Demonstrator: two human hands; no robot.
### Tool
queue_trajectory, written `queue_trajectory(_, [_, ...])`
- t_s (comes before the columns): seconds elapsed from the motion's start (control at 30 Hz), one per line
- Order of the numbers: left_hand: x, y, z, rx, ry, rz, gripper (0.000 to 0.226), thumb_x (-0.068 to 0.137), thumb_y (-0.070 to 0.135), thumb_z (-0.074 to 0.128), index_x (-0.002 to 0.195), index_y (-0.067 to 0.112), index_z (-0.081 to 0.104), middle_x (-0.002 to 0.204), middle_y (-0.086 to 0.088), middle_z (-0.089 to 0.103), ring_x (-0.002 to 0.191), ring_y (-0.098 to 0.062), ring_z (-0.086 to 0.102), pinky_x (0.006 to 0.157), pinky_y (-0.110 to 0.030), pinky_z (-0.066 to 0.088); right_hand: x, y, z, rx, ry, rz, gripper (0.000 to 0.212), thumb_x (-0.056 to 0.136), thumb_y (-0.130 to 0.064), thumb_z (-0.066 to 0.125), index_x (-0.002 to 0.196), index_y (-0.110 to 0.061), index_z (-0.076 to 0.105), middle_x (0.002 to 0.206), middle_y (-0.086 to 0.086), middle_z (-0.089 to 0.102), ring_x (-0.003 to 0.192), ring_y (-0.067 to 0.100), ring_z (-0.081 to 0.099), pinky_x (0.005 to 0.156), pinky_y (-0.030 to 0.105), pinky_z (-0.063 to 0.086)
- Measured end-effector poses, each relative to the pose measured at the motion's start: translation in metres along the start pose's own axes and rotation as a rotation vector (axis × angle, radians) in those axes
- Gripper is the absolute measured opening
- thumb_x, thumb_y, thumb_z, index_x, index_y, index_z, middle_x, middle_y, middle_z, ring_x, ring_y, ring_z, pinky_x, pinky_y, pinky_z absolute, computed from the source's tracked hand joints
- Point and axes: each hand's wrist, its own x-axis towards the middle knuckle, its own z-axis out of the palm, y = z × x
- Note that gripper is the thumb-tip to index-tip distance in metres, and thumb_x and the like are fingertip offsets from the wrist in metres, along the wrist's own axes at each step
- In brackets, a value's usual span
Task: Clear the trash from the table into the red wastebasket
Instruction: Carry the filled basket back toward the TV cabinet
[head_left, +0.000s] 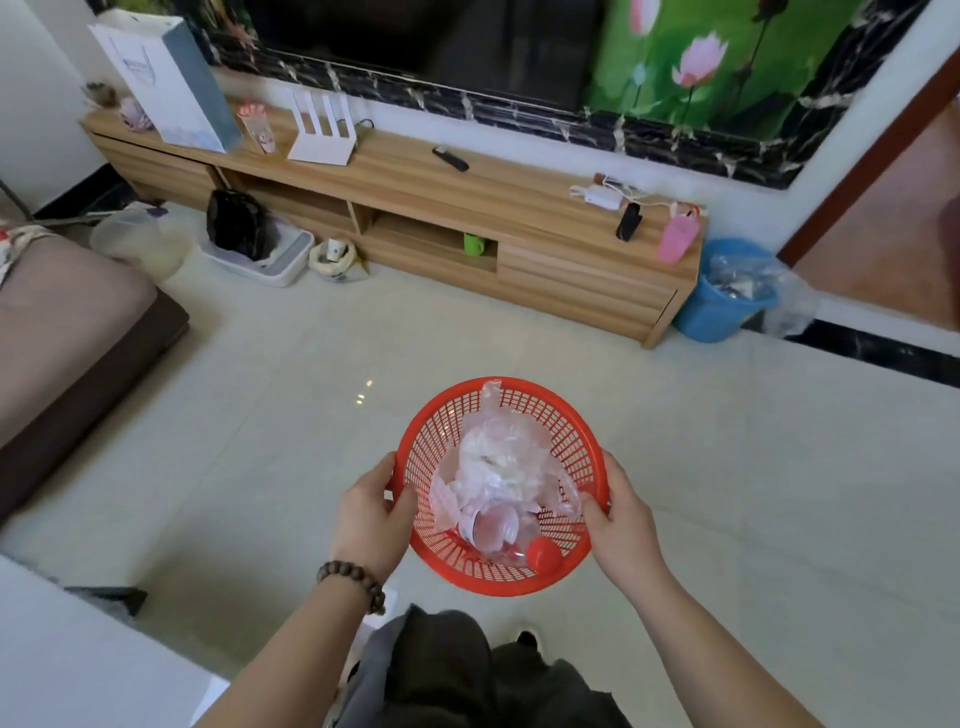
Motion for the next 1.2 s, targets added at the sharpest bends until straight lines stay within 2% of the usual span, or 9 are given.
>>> queue_trajectory(0.1, [0.056, 0.019, 0.012, -0.02, 0.013, -0.008, 0.02, 0.093, 0.031, 0.053, 0.112, 0.03, 0.059, 0.084, 0.021, 0.063, 0.065, 0.0, 0.066, 0.046, -0.017, 0.051, 0.062, -0.013, -0.005, 0.003, -0.013, 0.003, 0.044, 0.093, -0.021, 0.05, 0.134, -0.034, 0.042, 0.11, -0.016, 0.06, 0.087, -0.013, 0.055, 0.061, -0.001, 0.041])
queue_trajectory(0.27, [0.165, 0.041, 0.028, -0.032, 0.033, -0.011, 0.03, 0.091, 0.022, 0.052, 0.088, 0.052, 0.056, 0.08, 0.028, 0.065, 0.063, -0.003, 0.066, 0.049, -0.023, 0.055, 0.176, -0.033, 0.002, 0.015, -0.025, -0.003, 0.047, 0.091, -0.015, 0.051, 0.133, -0.034, 0.043, 0.108, -0.02, 0.061, 0.087, -0.021, 0.054, 0.064, -0.005, 0.038])
queue_trajectory(0.4, [0.272, 0.047, 0.039, -0.043, 0.069, -0.035, 0.024, 0.092, 0.023, 0.052, 0.1, 0.045, 0.053, 0.08, 0.027, 0.063, 0.063, 0.0, 0.066, 0.048, -0.022, 0.054, 0.285, -0.057, 0.024, 0.005, -0.049, -0.007, 0.044, 0.092, -0.019, 0.051, 0.132, -0.036, 0.043, 0.106, -0.021, 0.06, 0.087, -0.018, 0.056, 0.063, -0.002, 0.042])
queue_trajectory(0.63, [0.463, 0.057, 0.034, 0.002, 0.058, -0.121, 0.018, 0.092, 0.028, 0.053, 0.098, 0.044, 0.05, 0.077, 0.031, 0.058, 0.061, 0.004, 0.062, 0.044, -0.012, 0.046, 0.469, -0.12, 0.069, -0.057, -0.131, 0.069, 0.043, 0.094, -0.024, 0.05, 0.136, -0.031, 0.041, 0.115, -0.012, 0.061, 0.097, 0.001, 0.06, 0.072, 0.01, 0.046])
queue_trajectory(0.8, [0.564, 0.061, 0.039, 0.045, 0.045, -0.187, 0.014, 0.093, 0.028, 0.051, 0.097, 0.041, 0.047, 0.079, 0.03, 0.055, 0.067, 0.002, 0.06, 0.051, -0.017, 0.047, 0.568, -0.145, 0.095, -0.091, -0.186, 0.112, 0.042, 0.095, -0.028, 0.05, 0.136, -0.032, 0.04, 0.106, -0.019, 0.061, 0.086, -0.006, 0.061, 0.061, 0.006, 0.049])
queue_trajectory(0.93, [0.628, 0.043, 0.062, 0.052, 0.034, -0.281, 0.011, 0.094, 0.032, 0.05, 0.105, 0.034, 0.049, 0.085, 0.02, 0.057, 0.069, 0.003, 0.059, 0.048, -0.009, 0.04, 0.636, -0.14, 0.121, -0.148, -0.218, 0.178, 0.047, 0.097, -0.031, 0.046, 0.142, -0.028, 0.032, 0.121, -0.003, 0.059, 0.099, 0.011, 0.062, 0.079, 0.027, 0.056])
queue_trajectory(1.07, [0.693, 0.002, 0.095, 0.05, 0.049, -0.419, 0.027, 0.093, 0.03, 0.052, 0.118, 0.021, 0.054, 0.091, 0.008, 0.06, 0.07, -0.004, 0.06, 0.049, -0.015, 0.044, 0.713, -0.104, 0.164, -0.22, -0.291, 0.215, 0.046, 0.099, -0.029, 0.04, 0.143, -0.025, 0.029, 0.131, 0.003, 0.055, 0.114, 0.023, 0.058, 0.094, 0.041, 0.053])
queue_trajectory(1.13, [0.729, -0.026, 0.117, 0.012, 0.028, -0.487, 0.032, 0.092, 0.028, 0.054, 0.122, 0.02, 0.052, 0.096, 0.005, 0.062, 0.074, -0.011, 0.062, 0.053, -0.02, 0.047, 0.756, -0.072, 0.192, -0.224, -0.332, 0.236, 0.047, 0.098, -0.032, 0.041, 0.143, -0.025, 0.029, 0.132, 0.003, 0.054, 0.115, 0.023, 0.057, 0.089, 0.038, 0.055])
queue_trajectory(1.2, [0.766, -0.056, 0.141, -0.081, -0.002, -0.546, 0.037, 0.09, 0.023, 0.056, 0.126, 0.02, 0.047, 0.095, 0.007, 0.062, 0.076, -0.01, 0.062, 0.053, -0.019, 0.047, 0.801, -0.037, 0.222, -0.215, -0.375, 0.255, 0.046, 0.097, -0.036, 0.045, 0.14, -0.026, 0.032, 0.128, 0.002, 0.057, 0.105, 0.017, 0.06, 0.073, 0.023, 0.053])
